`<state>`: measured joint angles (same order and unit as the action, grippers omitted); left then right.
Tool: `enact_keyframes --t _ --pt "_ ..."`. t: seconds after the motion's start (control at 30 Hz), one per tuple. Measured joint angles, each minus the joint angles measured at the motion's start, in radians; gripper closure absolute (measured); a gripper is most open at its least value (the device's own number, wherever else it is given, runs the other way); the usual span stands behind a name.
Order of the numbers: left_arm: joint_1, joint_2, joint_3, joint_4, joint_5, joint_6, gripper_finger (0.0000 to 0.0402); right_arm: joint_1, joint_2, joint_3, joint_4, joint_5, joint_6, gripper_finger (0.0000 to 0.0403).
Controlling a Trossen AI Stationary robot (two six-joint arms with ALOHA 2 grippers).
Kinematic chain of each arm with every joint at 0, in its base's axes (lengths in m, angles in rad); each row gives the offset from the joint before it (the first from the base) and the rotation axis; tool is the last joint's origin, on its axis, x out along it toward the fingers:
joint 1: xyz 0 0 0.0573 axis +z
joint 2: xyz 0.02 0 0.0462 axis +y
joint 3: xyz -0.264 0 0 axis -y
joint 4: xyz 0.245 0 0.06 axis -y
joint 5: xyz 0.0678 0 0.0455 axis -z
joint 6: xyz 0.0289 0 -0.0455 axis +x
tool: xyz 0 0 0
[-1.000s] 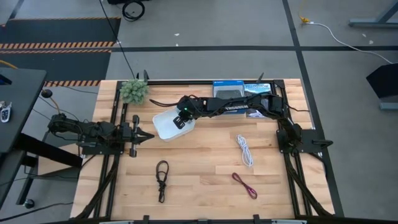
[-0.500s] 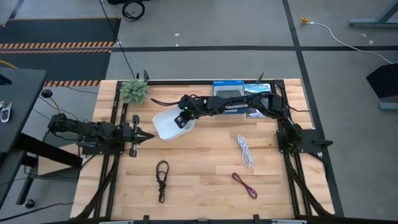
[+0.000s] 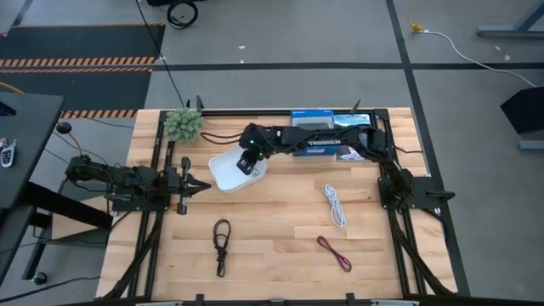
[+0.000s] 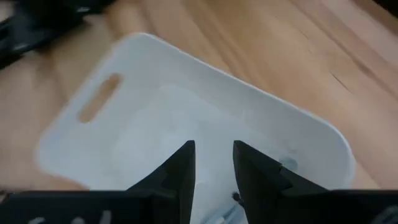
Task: Pick and place USB-C Cables
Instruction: Put the pink charger cable into the white bin
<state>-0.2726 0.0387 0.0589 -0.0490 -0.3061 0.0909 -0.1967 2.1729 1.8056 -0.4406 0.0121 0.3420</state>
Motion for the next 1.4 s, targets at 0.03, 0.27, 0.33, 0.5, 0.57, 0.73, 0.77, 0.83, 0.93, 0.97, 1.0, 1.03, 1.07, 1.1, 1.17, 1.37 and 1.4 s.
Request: enact_keyframes --t 0.03,0.27,0.33,0.5,0.57,0.73,0.77,0.83,0.93,0.97,1.0,1.03,1.07,1.1,1.17,1.37,1.4 --pt "0.000 0.000 0.000 0.000 0.000 0.000 0.0381 0.000 -0.001 0.012 -0.010 -0.018 -0.035 0.0288" --pt "0.000 0.000 0.000 0.000 0.000 0.000 0.0381 0.001 -0.001 0.126 -0.141 -0.106 -0.146 0.0288" --pt "0.000 0.000 0.000 0.000 0.000 0.000 0.0381 0.001 -0.001 0.170 -0.194 -0.111 -0.162 0.0288" --pt "0.000 0.000 0.000 0.000 0.000 0.000 0.0381 0.001 -0.001 0.314 -0.304 -0.111 -0.234 0.0288" --pt "0.000 0.000 0.000 0.000 0.000 0.000 0.0381 0.001 -0.001 0.375 -0.339 -0.111 -0.256 0.0288" --pt "0.000 0.000 0.000 0.000 0.000 0.000 0.0381 0.000 -0.001 0.530 -0.431 -0.111 -0.298 0.0287" --pt "0.000 0.000 0.000 0.000 0.000 0.000 0.0381 0.001 -0.001 0.553 -0.456 -0.111 -0.305 0.0287" --pt "0.000 0.000 0.000 0.000 0.000 0.000 0.0381 0.000 -0.041 0.530 -0.473 -0.112 -0.304 0.0287" --pt "0.000 0.000 0.000 0.000 0.000 0.000 0.0381 0.000 -0.092 0.519 -0.550 -0.104 -0.293 0.0287" --pt "0.000 0.000 0.000 0.000 -0.003 -0.001 0.0381 0.000 -0.108 0.520 -0.595 -0.096 -0.293 0.0287" --pt "0.000 0.000 0.000 0.000 -0.009 -0.001 0.0381 0.000 -0.123 0.520 -0.632 -0.085 -0.292 0.0287" --pt "0.000 0.000 0.000 0.000 -0.013 -0.001 0.0381 0.000 -0.135 0.520 -0.668 -0.079 -0.292 0.0287" --pt "0.000 0.000 0.000 0.001 -0.015 -0.001 0.0381 0.000 -0.144 0.520 -0.706 -0.072 -0.291 0.0287" --pt "0.000 0.000 0.000 0.002 -0.015 -0.001 0.0381 0.000 -0.152 0.520 -0.742 -0.062 -0.287 0.0287" --pt "0.000 0.000 0.000 0.002 -0.015 0.000 0.0381 0.000 -0.167 0.519 -0.806 -0.057 -0.265 0.0287" --pt "0.000 0.000 0.000 0.001 -0.023 0.000 0.0381 0.012 -0.189 0.519 -1.024 -0.086 -0.199 0.0287" --pt "0.000 0.000 0.000 0.001 -0.035 0.000 0.0381 0.018 -0.188 0.519 -1.061 -0.089 -0.203 0.0287"
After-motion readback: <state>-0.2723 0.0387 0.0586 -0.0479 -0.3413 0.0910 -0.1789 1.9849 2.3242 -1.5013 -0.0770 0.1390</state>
